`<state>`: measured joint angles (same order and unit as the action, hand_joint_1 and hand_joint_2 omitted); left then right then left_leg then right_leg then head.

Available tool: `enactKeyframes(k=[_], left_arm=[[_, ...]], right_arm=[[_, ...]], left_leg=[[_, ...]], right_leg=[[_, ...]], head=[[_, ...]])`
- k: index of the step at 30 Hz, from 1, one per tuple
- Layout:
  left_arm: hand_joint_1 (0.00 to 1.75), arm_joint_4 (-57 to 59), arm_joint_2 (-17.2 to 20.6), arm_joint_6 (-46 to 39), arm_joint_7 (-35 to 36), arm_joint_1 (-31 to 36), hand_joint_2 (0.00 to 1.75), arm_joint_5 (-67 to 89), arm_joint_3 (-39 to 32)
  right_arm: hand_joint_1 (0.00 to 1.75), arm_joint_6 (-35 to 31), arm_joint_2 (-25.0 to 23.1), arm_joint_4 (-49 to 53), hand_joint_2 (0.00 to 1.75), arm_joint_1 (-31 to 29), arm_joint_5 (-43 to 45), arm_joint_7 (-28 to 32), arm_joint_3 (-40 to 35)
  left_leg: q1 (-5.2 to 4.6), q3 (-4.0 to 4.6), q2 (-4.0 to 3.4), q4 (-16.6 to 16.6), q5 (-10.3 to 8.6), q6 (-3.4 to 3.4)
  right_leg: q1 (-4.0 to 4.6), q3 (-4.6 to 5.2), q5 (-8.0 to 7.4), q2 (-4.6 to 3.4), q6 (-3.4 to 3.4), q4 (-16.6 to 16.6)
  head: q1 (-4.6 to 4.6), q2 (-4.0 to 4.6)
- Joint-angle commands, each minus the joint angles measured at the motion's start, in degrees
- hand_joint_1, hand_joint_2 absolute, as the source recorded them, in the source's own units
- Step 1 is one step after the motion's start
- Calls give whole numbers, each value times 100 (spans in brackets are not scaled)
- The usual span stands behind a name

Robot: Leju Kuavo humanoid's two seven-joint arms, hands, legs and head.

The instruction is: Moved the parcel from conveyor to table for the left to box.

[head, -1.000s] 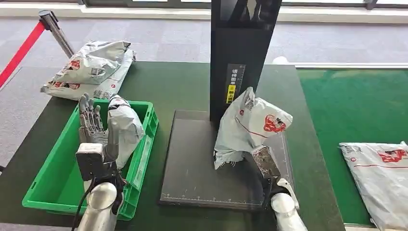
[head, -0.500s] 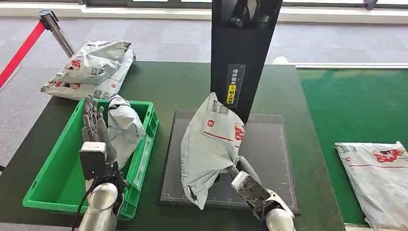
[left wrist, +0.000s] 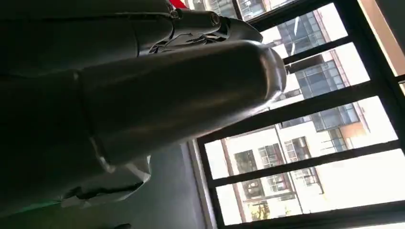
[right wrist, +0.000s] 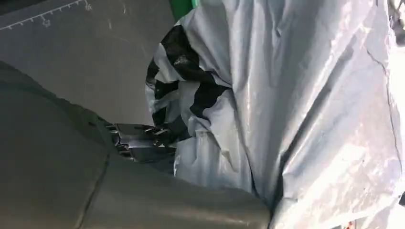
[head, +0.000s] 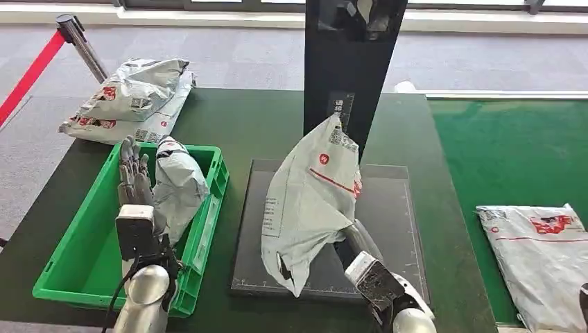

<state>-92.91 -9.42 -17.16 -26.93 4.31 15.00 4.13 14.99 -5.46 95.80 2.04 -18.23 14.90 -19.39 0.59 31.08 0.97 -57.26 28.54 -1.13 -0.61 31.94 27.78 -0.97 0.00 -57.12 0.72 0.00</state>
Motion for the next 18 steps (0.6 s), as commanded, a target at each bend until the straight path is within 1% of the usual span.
enactKeyframes(k=[1, 3, 4, 5, 8, 9, 12, 14, 16, 17, 18], left_arm=[[0, 32, -18, -5, 291, -135, 0, 287, -56], [0, -89, -50, -10, 403, -209, 0, 357, -86], [0, -130, -56, 0, 429, -243, 0, 375, -87], [0, -146, -58, 35, 469, -271, 0, 406, -67], [0, 21, -38, 109, 494, -189, 0, 435, 22], [0, 107, -42, 92, 494, -132, 0, 433, 33], [0, 107, -42, 92, 494, -132, 0, 433, 33], [0, 162, -26, 112, 483, -93, 0, 435, 57], [0, 237, -9, 123, 476, -16, 0, 435, 81], [0, 252, -5, 121, 476, -2, 0, 434, 80], [0, 284, 13, 141, 469, 34, 0, 420, 87]], right_arm=[[0, -757, 80, -396, 0, -136, -268, -652, 898], [0, -1711, 178, -446, 0, -77, -2135, -1232, 889], [0, -1986, 163, -416, 0, -33, -2616, -1362, 906], [0, -2242, 150, -383, 0, 32, -3388, -1758, 918], [0, -2097, 158, -224, 0, 317, -3862, -1968, 947], [0, -2114, 160, -214, 0, 390, -3882, -1958, 951], [0, -2114, 160, -214, 0, 390, -3882, -1958, 951], [0, -2084, 181, -247, 0, 419, -3997, -1980, 900], [0, -2134, 233, -206, 0, 445, -4279, -1975, 763], [0, -2131, 245, -196, 0, 427, -4336, -1938, 701], [0, -1979, 273, -215, 0, 360, -4303, -1833, 589]], left_leg=[[0, -6, -7, 10, -13, 7], [0, -1, 0, 7, -12, 6], [2, -4, -2, 9, -13, 8], [3, -2, -3, 4, -7, 5], [0, -4, 1, 9, -9, 6], [-1, -3, 9, 5, -6, 4], [0, -15, 12, 17, -13, 6], [0, 2, 6, 3, -5, 3], [0, -5, 10, 10, -12, 6], [-3, 1, 10, 4, -8, 4], [-1, 1, 9, 5, -10, 6]], right_leg=[[3, -10, -15, 12, 1, 16], [2, -8, -12, 17, 1, 14], [5, -12, -14, 17, 2, 18], [4, -8, -9, 9, 1, 13], [2, -12, -8, 18, 1, 15], [2, -11, -3, 21, 0, 11], [4, -24, -8, 35, -2, 23], [2, -2, -5, 16, -1, 8], [3, -10, -10, 30, -1, 18], [0, -2, -5, 23, 0, 8], [3, -4, -8, 25, 0, 12]], head=[[0, 0], [-2, 0], [0, 0], [0, 0], [0, 0], [-2, 0], [0, 0], [0, 0], [0, 0], [-2, 0], [0, 0]])
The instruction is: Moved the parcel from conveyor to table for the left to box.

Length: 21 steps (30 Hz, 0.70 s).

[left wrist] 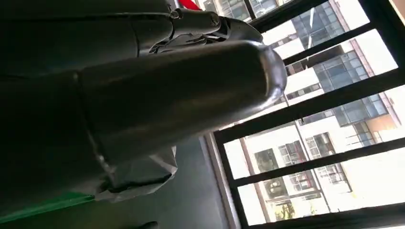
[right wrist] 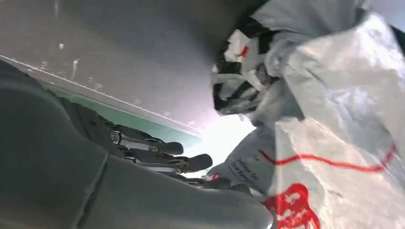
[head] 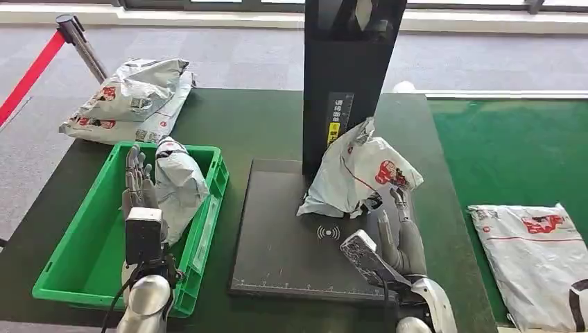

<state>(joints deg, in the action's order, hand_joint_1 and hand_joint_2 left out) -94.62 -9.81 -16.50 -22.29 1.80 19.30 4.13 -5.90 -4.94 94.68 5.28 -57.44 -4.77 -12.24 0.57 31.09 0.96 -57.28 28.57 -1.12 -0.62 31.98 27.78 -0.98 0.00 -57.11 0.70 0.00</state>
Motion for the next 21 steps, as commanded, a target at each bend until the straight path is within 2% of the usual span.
enactKeyframes(k=[1, 3, 7, 10, 11, 12, 13, 14, 15, 16, 19, 21], left_arm=[[0, 488, 59, 85, 1, 314, 0, -24, 78], [0, 489, 61, 86, 0, 320, 0, -25, 76], [0, 530, 32, 107, -23, 321, 0, -62, 49], [0, 370, 8, 70, -51, 204, 0, -57, -34], [0, 243, -11, 63, -211, 128, 0, -86, -69], [0, 192, -12, 73, -218, 98, 0, -86, -74], [0, 125, 28, 247, -433, 105, 0, -219, 1], [0, 18, 56, 397, -667, 151, 0, -236, 164], [0, -52, 55, 368, -661, 186, 0, -70, 315], [0, -115, 53, 337, -607, 234, 0, 115, 513], [0, -56, -13, 63, -627, 390, 0, -71, 1022], [0, 6, 16, -13, -678, 412, 0, -168, 1149]], right_arm=[[0, 119, 253, -126, 0, -19, -427, 216, -193], [0, 118, 237, -124, 0, -37, -426, 214, -199], [0, 96, 121, -19, 0, -143, 318, 674, -78], [0, 86, 129, 432, 0, -130, 885, 1016, 191], [0, -135, 65, 767, 0, -140, 1398, 1837, 251], [0, -13, 52, 922, 0, -138, 1393, 1745, 267], [0, -105, -4, 1204, 0, -169, 2280, 2758, 256], [0, -402, -137, 1585, 0, -152, 2600, 3252, 449], [0, -521, -211, 1837, 0, -140, 2632, 3214, 590], [0, -1215, -532, 2058, 0, -121, 2627, 3263, 947], [0, -2467, -751, 2320, 0, 116, 3114, 3802, 1418], [0, -2767, -766, 2276, 0, 211, 3030, 4002, 1437]], left_leg=[[1, -2, 5, 9, -16, 5], [0, 2, -7, 4, -13, 4], [2, 1, -2, 4, -11, 4], [-4, 1, -12, 4, -10, 5], [-2, 7, -7, -2, -6, 3], [-4, 7, -11, -3, -6, 5], [-2, 9, -10, -5, -5, 4], [-5, 11, -9, -5, -4, 3], [-4, 12, -9, -8, -5, 4], [-3, 21, 0, -12, -4, 3], [-1, 23, 26, -16, -8, 4], [0, 15, 40, -11, -12, 7]], right_leg=[[3, -9, -12, 25, 0, 13], [2, -1, -13, 11, 0, 7], [3, -4, -11, 13, 0, 8], [-2, 0, -10, 6, 0, 2], [-1, 4, -7, 5, 1, -2], [-3, 7, -7, 5, 0, -5], [0, 7, -6, 6, 0, -5], [-5, 12, -4, 2, 1, -9], [-2, 10, -4, 8, 0, -10], [-3, 17, -2, 11, 0, -14], [0, 10, 2, 39, 0, -13], [2, -4, 1, 56, 2, -1]], head=[[0, 0], [0, 0], [2, 0], [0, 0], [2, 0], [0, 0], [0, 0], [0, 0], [2, 0], [0, 0], [2, 0], [2, 0]])
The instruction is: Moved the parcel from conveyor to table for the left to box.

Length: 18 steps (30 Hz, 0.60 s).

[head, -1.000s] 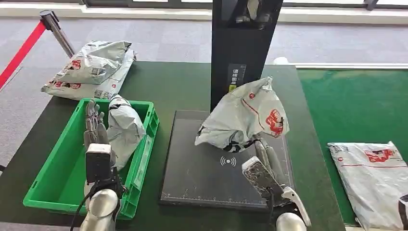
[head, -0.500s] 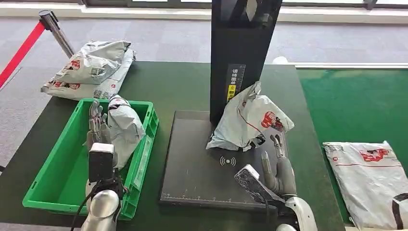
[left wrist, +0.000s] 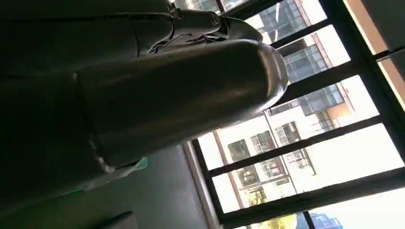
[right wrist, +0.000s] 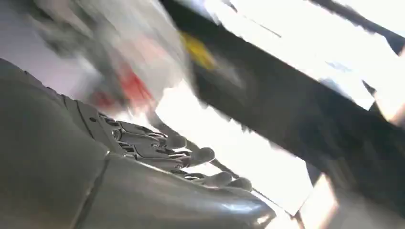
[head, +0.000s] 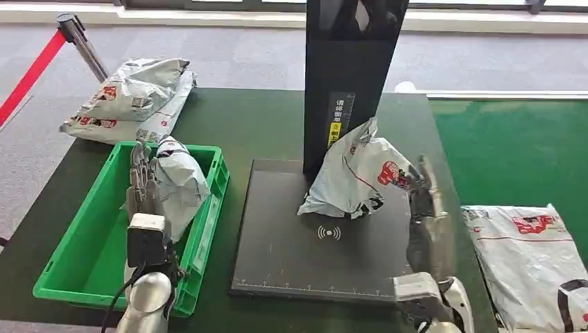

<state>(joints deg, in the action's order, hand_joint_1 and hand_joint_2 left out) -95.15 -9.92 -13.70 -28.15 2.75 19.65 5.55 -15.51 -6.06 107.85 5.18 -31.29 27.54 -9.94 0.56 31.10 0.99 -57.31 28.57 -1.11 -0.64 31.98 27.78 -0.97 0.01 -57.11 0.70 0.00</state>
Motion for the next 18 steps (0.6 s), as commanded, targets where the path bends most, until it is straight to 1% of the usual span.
enactKeyframes(k=[1, 2, 3, 4, 6, 8, 12, 14, 15, 17, 18], left_arm=[[0, 98, 61, -327, -147, 304, 0, -288, 1061], [0, 77, 116, -294, -259, 243, 0, -448, 1089], [0, 50, 147, -246, -323, 209, 0, -550, 1109], [0, 41, 179, -245, -361, 164, 0, -590, 1104], [0, 41, 179, -245, -361, 164, 0, -590, 1104], [0, 41, 179, -245, -361, 164, 0, -590, 1104], [0, 41, 179, -245, -361, 164, 0, -590, 1104], [0, 13, 248, 29, -415, 184, 0, -864, 1175], [0, 119, 387, 195, -251, 268, 0, -521, 1379], [0, 432, 441, 360, 24, 491, 0, 169, 1664], [0, 585, 443, 448, 63, 614, 175, 318, 1759]], right_arm=[[0, -2018, -675, 881, 0, 279, 384, 912, 1184], [0, -2285, -700, 801, 0, 285, 260, 1099, 1138], [0, -2388, -710, 758, 0, 271, 241, 1161, 1104], [0, -2449, -691, 693, 0, 247, 246, 1187, 1040], [0, -2449, -691, 693, 0, 247, 246, 1187, 1040], [0, -2449, -691, 693, 0, 247, 246, 1187, 1040], [0, -2449, -691, 693, 0, 247, 246, 1187, 1040], [0, -2449, -581, 651, 0, 187, 385, 1165, 910], [0, -2449, -560, 610, 0, 128, 415, 1220, 845], [0, -2449, -584, 700, 0, 25, 414, 1246, 777], [0, -2449, -618, 755, 0, -5, 346, 1246, 772]], left_leg=[[0, 9, 27, -2, -11, 5], [1, 8, 19, -1, -9, 5], [-2, 3, 14, 4, -12, 5], [0, 0, -2, 4, -7, 3], [1, -4, -15, 8, -8, 4], [-1, -4, -4, 10, -11, 4], [1, -3, -7, 4, -6, 6], [-2, -6, -9, 7, -7, 6], [-2, -5, -10, 4, -5, 6], [-1, -6, -10, 8, -8, 6], [-1, -7, -10, 9, -10, 7]], right_leg=[[1, -6, -2, 41, 1, 3], [2, -5, -3, 32, 1, 5], [0, -9, -6, 31, 0, 7], [1, -7, -7, 13, -1, 7], [3, -7, -12, 3, -1, 10], [1, -8, -11, 16, -1, 10], [3, -5, -9, 9, 2, 6], [1, -7, -9, 10, 2, 6], [0, -5, -7, 4, 3, 3], [1, -8, -10, 7, 2, 7], [1, -9, -12, 11, 1, 8]], head=[[0, 0], [0, 0], [0, 0], [2, 0], [2, 0], [2, 0], [0, 0], [0, 0], [0, 0], [0, 0], [2, 0]])
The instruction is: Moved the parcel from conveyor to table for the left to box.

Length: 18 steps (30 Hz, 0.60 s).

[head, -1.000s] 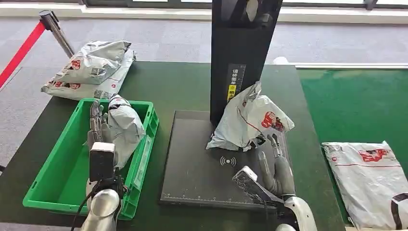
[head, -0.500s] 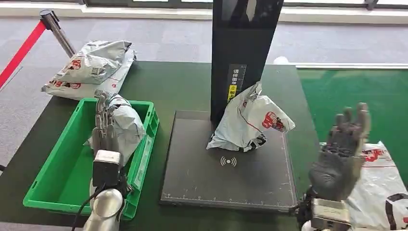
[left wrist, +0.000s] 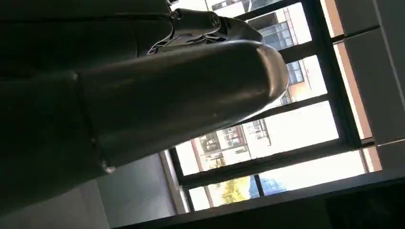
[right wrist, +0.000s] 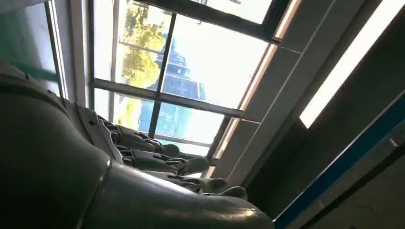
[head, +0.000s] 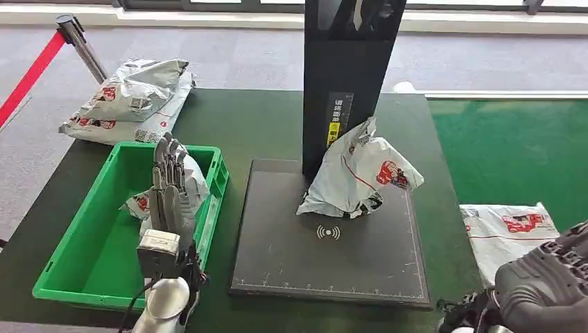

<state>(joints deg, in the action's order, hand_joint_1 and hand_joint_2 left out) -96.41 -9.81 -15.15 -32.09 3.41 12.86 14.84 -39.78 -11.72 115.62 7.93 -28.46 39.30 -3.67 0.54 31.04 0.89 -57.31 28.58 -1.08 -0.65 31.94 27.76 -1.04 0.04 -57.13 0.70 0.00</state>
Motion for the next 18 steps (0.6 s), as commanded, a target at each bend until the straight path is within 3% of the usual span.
enactKeyframes(k=[1, 4, 5, 7, 10, 13, 18], left_arm=[[0, 1017, 422, 740, 379, 825, 175, 1199, 1022], [0, 1823, 318, 746, 415, 1576, 175, 2089, 1556], [0, 2059, 287, 667, 560, 1809, 175, 2457, 1725], [0, 2197, 208, 667, 597, 1937, 175, 2472, 1765], [0, 2464, 57, 673, 646, 2199, 175, 2138, 1677], [0, 2897, 113, 396, 878, 2462, 175, 2727, 1930], [0, 3812, -121, 301, 1128, 2877, 175, 3262, 2220]], right_arm=[[0, -22, -30, -9, 0, -337, 54, 70, 11], [0, -22, 57, -429, 0, -650, -3, 67, -352], [0, 31, 134, -600, 0, -755, -373, -246, -446], [0, -15, 153, -692, 0, -869, -434, -319, -510], [0, 281, 362, -978, 0, -1006, -386, -893, -483], [0, 526, 440, -1198, 0, -1047, -218, -826, -471], [0, 656, 402, -1234, 0, -1166, -387, -761, -637]], left_leg=[[0, 5, 7, 2, -10, 3], [0, 11, 26, -2, -16, 3], [1, 12, 26, 1, -22, 5], [2, 14, 18, -3, -23, 7], [1, 4, 7, 3, -25, 8], [4, 3, 11, -2, -20, 8], [-1, 1, 13, 0, -23, 9]], right_leg=[[1, -1, -6, 19, -1, 4], [1, -2, -8, 33, -1, 4], [3, -3, -14, 38, -1, 9], [3, -2, -18, 34, 1, 7], [2, -8, -26, 21, 8, 12], [5, -10, -22, 20, 11, 10], [0, -11, -19, 24, 11, 8]], head=[[0, 0], [0, 0], [2, 0], [0, 0], [0, 0], [0, 0], [0, 0]])
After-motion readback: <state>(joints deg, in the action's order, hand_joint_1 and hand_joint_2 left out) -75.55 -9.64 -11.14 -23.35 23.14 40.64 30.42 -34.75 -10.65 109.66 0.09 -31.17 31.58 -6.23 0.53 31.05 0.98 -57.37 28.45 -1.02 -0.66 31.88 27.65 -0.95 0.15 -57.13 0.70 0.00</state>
